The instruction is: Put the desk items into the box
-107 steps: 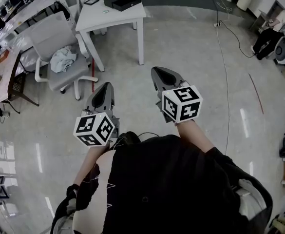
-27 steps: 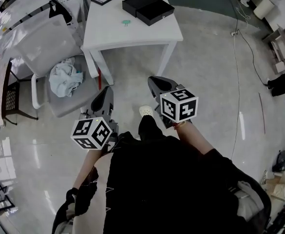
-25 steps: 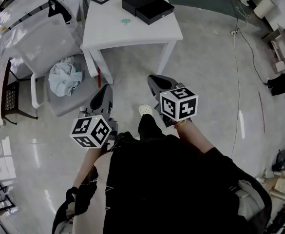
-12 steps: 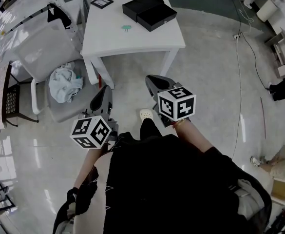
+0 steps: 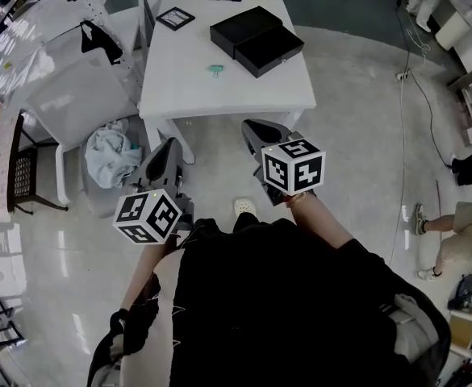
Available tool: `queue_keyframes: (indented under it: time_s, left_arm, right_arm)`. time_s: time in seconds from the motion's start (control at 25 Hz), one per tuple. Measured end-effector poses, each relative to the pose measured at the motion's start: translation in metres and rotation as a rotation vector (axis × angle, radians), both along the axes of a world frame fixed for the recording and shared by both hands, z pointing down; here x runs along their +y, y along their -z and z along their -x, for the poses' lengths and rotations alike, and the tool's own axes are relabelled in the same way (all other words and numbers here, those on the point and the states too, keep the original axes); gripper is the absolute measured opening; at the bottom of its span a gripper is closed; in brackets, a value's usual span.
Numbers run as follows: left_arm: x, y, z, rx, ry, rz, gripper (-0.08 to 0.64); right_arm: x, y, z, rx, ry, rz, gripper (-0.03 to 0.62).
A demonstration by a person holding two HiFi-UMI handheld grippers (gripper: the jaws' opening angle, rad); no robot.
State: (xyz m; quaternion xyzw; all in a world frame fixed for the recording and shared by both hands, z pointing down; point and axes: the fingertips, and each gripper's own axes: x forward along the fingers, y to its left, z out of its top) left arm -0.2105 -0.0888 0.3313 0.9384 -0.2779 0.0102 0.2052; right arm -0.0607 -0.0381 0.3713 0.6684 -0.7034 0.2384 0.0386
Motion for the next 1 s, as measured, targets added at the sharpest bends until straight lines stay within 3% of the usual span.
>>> queue_keyframes:
  time_s: [0.64,1.0]
  left_arm:
    - [-0.092,0.015,-0.072,0.029,0.096,-0.033,0.011]
    - [-0.116,-0.009,-0.087,0.029,0.150,-0.001,0.011]
  right_arm:
    - [-0.104,0.015,-0.080,0.031,0.089,-0.033,0.003]
    - [-0.136,-0.015,-0.091,0.018,0.169,0.010,0.003]
